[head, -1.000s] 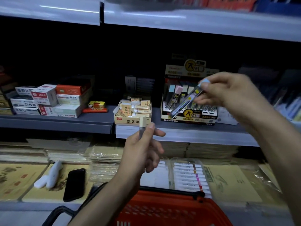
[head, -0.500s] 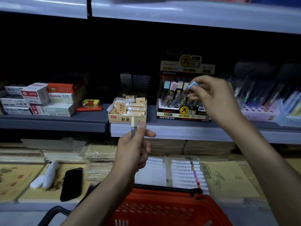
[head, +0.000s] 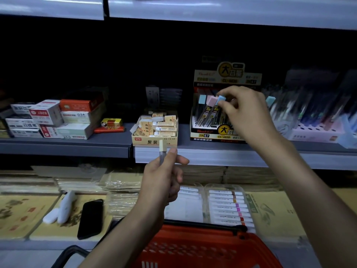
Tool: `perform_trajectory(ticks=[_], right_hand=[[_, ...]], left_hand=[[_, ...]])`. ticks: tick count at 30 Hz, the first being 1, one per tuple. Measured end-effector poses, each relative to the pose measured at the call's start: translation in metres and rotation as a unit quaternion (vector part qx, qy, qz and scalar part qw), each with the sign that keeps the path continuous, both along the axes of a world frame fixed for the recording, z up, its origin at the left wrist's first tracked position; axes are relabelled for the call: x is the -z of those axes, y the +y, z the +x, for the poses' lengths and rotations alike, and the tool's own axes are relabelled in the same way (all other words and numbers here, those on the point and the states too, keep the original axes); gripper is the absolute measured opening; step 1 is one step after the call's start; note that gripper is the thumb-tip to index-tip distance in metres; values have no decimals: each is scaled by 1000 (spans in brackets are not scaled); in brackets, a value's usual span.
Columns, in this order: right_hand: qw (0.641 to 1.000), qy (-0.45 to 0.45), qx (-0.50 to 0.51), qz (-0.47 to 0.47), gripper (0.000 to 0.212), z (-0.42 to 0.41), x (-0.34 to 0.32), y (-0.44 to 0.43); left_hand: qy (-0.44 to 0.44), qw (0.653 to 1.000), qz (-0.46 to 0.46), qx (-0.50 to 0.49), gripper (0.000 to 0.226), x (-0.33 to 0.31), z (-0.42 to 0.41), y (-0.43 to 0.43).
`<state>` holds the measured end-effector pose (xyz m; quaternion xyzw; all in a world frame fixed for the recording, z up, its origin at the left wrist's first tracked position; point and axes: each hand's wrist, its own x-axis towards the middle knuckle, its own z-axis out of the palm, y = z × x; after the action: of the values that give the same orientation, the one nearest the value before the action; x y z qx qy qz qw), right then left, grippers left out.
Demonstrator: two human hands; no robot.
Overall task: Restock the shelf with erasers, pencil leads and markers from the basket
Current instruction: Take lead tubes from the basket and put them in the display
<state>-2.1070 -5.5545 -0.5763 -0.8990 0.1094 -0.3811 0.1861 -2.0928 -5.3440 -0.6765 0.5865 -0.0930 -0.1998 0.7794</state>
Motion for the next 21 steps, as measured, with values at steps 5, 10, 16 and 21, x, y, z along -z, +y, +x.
perform_trajectory(ticks=[5, 10, 16, 21], right_hand=[[999, -29, -12, 42, 14, 1, 3, 3], [997, -35, -30, 60, 12, 3, 4, 5], [999, -20, -18, 47, 22, -3, 0, 4], [1000, -21, -5, 22, 16, -24, -14, 15]], left_hand=[[-4, 1000, 8, 3, 45, -1, 1, -1], [-11, 1000, 9, 14, 41, -2, 0, 1], [19, 999, -6, 46, 32, -11, -2, 1], [71, 986, -117, 99, 22, -20, -6, 3]])
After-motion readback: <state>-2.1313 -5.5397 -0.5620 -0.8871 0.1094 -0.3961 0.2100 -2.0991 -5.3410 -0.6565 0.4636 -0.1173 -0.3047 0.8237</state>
